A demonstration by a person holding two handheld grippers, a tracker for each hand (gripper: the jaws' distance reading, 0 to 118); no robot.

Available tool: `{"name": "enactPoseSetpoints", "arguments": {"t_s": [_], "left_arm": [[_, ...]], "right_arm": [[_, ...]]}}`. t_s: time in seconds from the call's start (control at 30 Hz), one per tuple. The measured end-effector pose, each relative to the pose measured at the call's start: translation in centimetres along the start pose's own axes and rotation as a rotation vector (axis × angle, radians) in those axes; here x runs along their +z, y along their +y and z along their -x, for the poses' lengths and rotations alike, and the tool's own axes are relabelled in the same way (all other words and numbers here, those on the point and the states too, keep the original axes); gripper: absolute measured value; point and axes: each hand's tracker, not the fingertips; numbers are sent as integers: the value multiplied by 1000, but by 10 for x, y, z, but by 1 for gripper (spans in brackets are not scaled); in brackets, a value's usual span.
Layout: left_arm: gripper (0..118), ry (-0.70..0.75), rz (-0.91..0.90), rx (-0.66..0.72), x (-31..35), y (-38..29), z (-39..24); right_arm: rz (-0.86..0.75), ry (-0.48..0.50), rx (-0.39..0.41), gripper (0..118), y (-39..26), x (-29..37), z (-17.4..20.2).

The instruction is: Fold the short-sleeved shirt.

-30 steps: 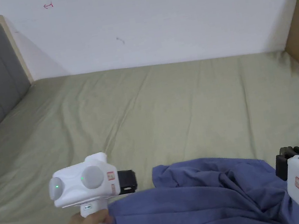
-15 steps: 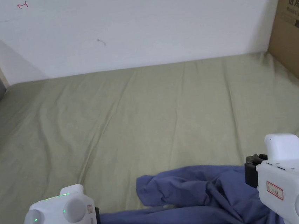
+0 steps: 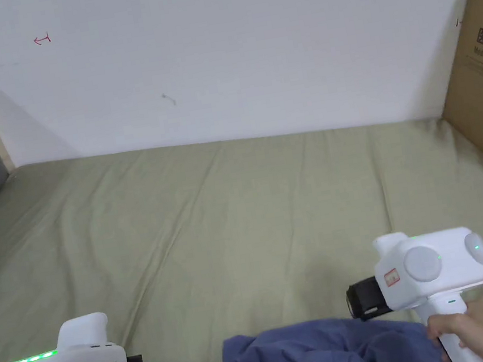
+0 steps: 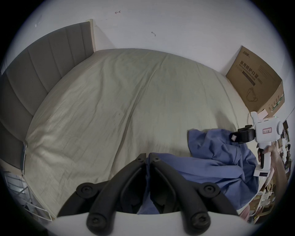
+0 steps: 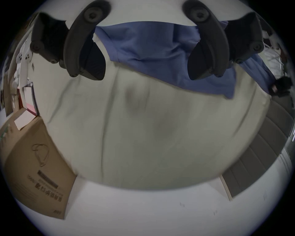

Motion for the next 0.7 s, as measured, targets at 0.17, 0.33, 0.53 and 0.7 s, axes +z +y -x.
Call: {"name": "enactPoseSetpoints", "arguments": {"t_s": [0.17,0.33,0.53,0.7], "left_arm": [[2,33,27,-30,-9,-5,-7],[2,41,45,-35,-9,-11,-9],[2,43,60,-32,-19,-11,-1],[2,54,73,-50,-22,-9,2]], "right_arm": [[121,78,77,104,-6,-52,24],[70,98,96,102,5,-46,41],[109,27,213,19,1,-63,62],[26,30,162,2,1,-39,56]]}}
